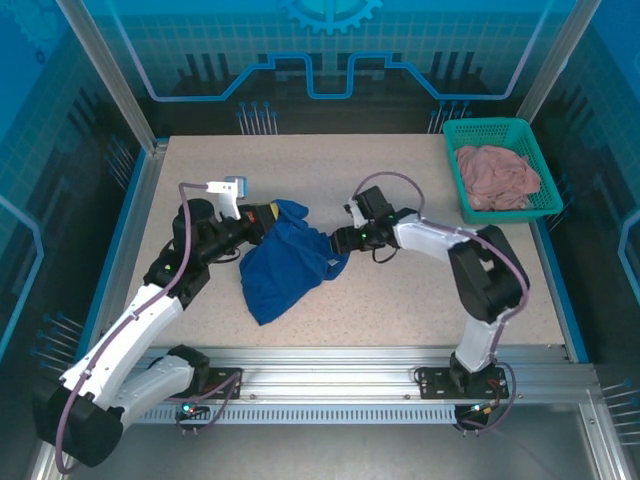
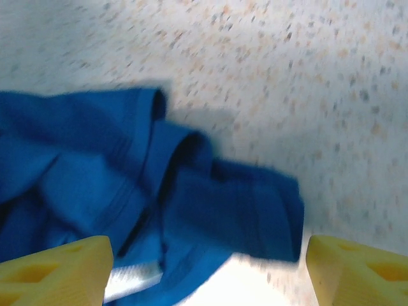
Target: Fold the inside-out t-shirt
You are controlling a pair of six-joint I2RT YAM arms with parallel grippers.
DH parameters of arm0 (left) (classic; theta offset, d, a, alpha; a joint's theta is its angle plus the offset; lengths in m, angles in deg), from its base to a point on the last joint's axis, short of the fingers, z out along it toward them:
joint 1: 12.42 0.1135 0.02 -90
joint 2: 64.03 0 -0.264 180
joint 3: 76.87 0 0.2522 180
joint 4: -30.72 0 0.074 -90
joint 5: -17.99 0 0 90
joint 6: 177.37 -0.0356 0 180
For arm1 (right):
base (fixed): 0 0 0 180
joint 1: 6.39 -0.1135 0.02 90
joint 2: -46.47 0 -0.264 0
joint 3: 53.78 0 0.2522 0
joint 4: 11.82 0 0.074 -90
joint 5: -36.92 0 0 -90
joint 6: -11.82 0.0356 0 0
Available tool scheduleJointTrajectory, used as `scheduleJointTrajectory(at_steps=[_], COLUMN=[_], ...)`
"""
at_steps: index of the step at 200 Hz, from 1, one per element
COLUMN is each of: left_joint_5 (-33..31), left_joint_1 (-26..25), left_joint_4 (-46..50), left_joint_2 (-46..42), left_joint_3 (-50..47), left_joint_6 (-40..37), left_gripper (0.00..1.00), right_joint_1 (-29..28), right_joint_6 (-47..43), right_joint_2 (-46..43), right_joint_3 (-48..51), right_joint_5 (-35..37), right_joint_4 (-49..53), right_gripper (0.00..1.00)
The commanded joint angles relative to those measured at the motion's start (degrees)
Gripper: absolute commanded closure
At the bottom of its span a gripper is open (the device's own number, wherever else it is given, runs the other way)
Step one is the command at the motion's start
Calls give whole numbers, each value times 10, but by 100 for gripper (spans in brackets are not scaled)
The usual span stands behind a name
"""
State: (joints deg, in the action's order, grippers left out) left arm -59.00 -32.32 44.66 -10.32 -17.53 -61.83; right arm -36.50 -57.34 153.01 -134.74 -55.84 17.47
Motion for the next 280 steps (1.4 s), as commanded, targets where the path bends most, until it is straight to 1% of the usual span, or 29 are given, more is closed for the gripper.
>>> scheduleJointTrajectory(at_steps=[1,13,19,26,33,45,60,70,87,104,120,156,191,214,232,280], left_joint_5=[9,0,-9,-26,-47,-75,-103,-115,-136,-138,-144,-139,-137,-138,-143,-143], left_joint_1=[8,12,15,19,24,35,48,57,79,101,115,144,185,208,212,212], left_joint_4=[0,-1,1,2,4,0,-16,-34,-62,-82,-68,-33,3,32,46,44], left_joint_2=[-9,-10,-13,-18,-23,-34,-42,-44,-42,-40,-31,-21,-10,9,27,78], left_joint_3=[-4,-3,-2,1,6,18,35,49,72,96,121,136,134,140,143,144], left_joint_6=[-8,-4,2,10,20,36,54,66,97,109,102,89,78,71,65,54], left_gripper=[100,100,100,100,100,100,100,100,100,100,100,100,100,100,100,100], right_joint_1=[-7,-9,-7,-2,7,31,72,97,136,165,186,199,214,219,219,221], right_joint_6=[-14,-28,-38,-53,-68,-84,-86,-80,-77,-82,-88,-116,-131,-132,-129,-126], right_joint_2=[65,86,85,66,30,-60,-181,-253,-330,-373,-384,-401,-409,-410,-403,-365], right_joint_3=[-58,-95,-111,-122,-119,-96,-72,-68,-85,-110,-144,-184,-211,-219,-229,-239], right_joint_5=[44,41,48,61,66,52,5,-11,-15,-5,-3,45,62,57,51,72], right_joint_4=[-1,18,38,60,70,64,49,40,41,48,72,105,128,135,147,166], right_gripper=[39,68,81,92,100,100,100,100,100,100,100,100,100,100,100,100])
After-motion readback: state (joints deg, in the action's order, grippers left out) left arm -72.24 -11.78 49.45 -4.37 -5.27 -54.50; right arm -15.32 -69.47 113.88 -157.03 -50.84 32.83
